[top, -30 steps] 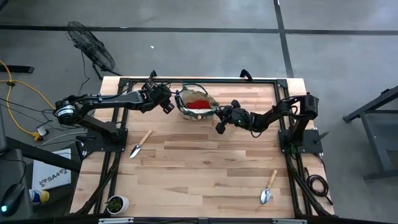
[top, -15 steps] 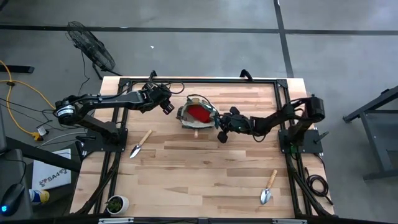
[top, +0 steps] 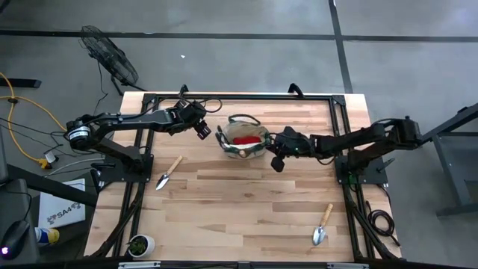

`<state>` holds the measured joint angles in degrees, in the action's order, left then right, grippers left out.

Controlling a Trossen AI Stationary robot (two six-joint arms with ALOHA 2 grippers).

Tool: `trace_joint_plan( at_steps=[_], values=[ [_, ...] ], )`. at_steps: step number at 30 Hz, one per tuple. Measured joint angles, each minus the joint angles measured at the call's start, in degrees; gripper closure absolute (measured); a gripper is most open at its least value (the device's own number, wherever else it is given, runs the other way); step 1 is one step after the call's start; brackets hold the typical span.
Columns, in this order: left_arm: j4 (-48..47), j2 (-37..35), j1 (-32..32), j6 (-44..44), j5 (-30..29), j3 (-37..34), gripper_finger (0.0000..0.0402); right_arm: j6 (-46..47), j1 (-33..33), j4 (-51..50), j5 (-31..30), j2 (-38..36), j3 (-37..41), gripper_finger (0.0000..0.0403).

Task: Pick & Place Garden tools in Gardening bag
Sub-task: Adjust the gardening bag on the table

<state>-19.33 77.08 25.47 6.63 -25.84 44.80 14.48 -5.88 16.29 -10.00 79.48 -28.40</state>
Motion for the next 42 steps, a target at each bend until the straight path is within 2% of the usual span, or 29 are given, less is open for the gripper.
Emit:
trace_joint_plan(
  at_steps=[9, 15, 24, 27, 33, 40, 42],
  values=[
    [2.57, 0.00, 0.00, -0.18, 3.28, 0.00, 0.0181, 0.81, 1.56, -2.79, -0.50, -0.09, -0.04, 0.0400],
    [7.36, 0.00, 0.01, -5.43, 9.10, 0.04, 0.0181, 0.90, 1.56, -2.83, -0.08, -0.09, -0.04, 0.0400],
    [15.53, 4.62, 0.07, -6.45, 7.73, 0.17, 0.0191, 0.31, 1.67, -2.81, 3.38, -0.09, -0.09, 0.0400],
    [16.74, 7.66, 0.04, -6.86, 7.02, 0.13, 0.0211, 0.31, 1.73, -2.83, 4.20, -0.09, -0.11, 0.0400],
    [20.97, 11.91, 0.09, -6.85, 0.23, 0.07, 0.0267, 0.06, 1.78, -2.92, 4.42, -0.09, -0.13, 0.0400],
    [23.87, 14.56, 0.09, -9.44, 2.04, 0.07, 0.0386, 0.07, 1.78, -2.90, 4.44, -0.09, -0.13, 0.0400],
    [24.25, 14.75, 0.09, -9.45, 2.45, 0.03, 0.0393, 0.00, 1.78, -2.87, 4.42, -0.09, -0.13, 0.0400]
  ],
)
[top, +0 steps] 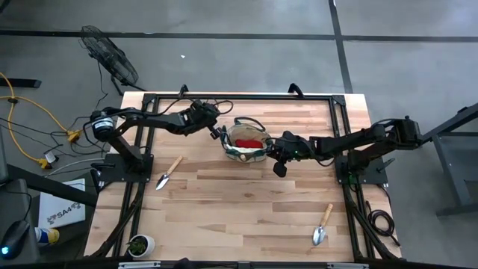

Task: Pick & Place Garden tools in Gardening bag
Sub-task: Adjust the gardening bag on the table

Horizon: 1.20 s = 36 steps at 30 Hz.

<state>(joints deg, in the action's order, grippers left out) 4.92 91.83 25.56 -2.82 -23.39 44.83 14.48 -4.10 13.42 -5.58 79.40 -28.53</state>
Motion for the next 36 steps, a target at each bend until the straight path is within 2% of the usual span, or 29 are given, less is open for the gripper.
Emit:
trace_joint_plan(
  at_steps=[6, 16, 26, 32, 36],
  values=[
    [3.32, 0.00, 0.04, 1.94, -0.36, -0.01, 0.0400, -0.41, 0.00, 0.04, 0.02, 0.00, 0.00, 0.0400],
    [3.88, 0.00, -0.07, -0.77, 16.24, -0.01, 0.0401, -1.95, -0.02, 0.04, 0.90, 0.00, 0.00, 0.0400],
    [-1.17, 0.00, -0.39, 1.91, 28.19, -0.01, 0.0401, -2.92, -2.77, -0.07, -0.07, -0.01, 0.00, 0.0399],
    [-1.92, -0.02, -4.19, 2.28, 28.59, -0.03, 0.0401, -2.84, -6.23, -0.08, -0.13, -0.02, 0.00, 0.0399],
    [-1.58, -0.02, -7.38, 3.48, 26.72, -0.03, 0.0401, -2.82, -8.25, -0.07, -0.11, -0.02, 0.00, 0.0399]
  ],
)
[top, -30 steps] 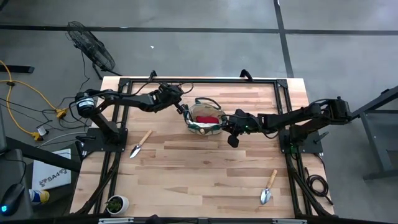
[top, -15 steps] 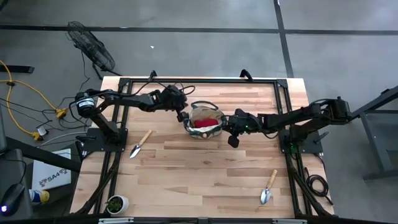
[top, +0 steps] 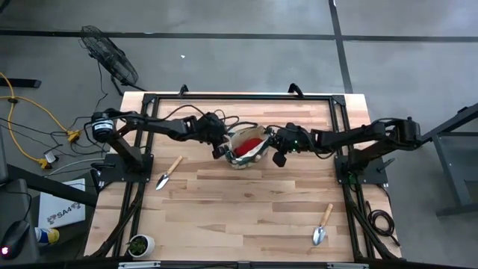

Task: Pick & Place Garden tools in Gardening bag
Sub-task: Adjust the gardening bag on the table

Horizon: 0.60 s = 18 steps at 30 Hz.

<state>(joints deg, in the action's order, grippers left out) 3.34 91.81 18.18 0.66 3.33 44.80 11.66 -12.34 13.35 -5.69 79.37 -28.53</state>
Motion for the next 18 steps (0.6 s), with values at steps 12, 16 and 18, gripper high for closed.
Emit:
trace_joint_plan(
  at_steps=[12, 16, 18],
  values=[
    [7.12, 0.00, -8.33, 4.18, -5.16, -0.02, 0.0401, -1.64, -4.21, 0.90, -0.16, 0.00, 0.00, 0.0399],
    [8.51, 0.00, -10.33, 5.15, -6.49, -0.02, 0.0401, -2.79, -5.34, 1.00, 0.21, 0.00, 0.00, 0.0399],
    [9.10, 0.00, -11.18, 6.22, -6.54, -0.02, 0.0401, -3.08, -6.07, 1.02, 0.29, 0.00, 0.00, 0.0399]
  ],
)
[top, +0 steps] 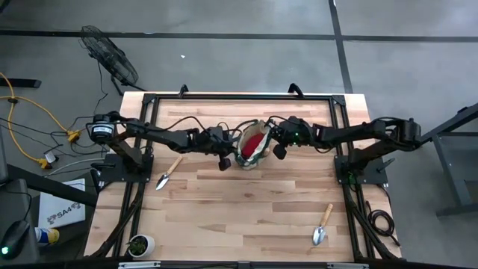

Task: Pick & Place Garden tools in Gardening bag
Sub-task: Adjust the gardening bag on the table

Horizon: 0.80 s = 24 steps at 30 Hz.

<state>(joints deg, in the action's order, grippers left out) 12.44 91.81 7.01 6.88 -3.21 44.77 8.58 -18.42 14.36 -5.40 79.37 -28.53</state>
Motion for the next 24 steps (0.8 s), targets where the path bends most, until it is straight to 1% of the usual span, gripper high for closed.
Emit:
trace_joint_plan(
  at_steps=[5, 9, 15, 24],
  values=[
    [1.36, 0.00, -2.14, 1.64, -0.40, 0.00, 0.0401, -0.83, -2.19, 0.23, -0.01, 0.00, 0.00, 0.0399],
    [1.60, 0.00, -3.33, 3.21, -2.23, 0.02, 0.0401, -0.96, -3.41, 0.44, 1.06, 0.00, 0.00, 0.0399],
    [1.60, 0.00, -3.43, 5.30, -3.21, 0.02, 0.0401, -1.17, -3.82, 0.05, 1.45, 0.01, 0.00, 0.0399],
    [0.83, 0.00, -3.41, 5.65, -4.90, 0.02, 0.0401, -1.33, -3.84, -0.79, 2.03, 0.00, 0.00, 0.0395]
  ],
)
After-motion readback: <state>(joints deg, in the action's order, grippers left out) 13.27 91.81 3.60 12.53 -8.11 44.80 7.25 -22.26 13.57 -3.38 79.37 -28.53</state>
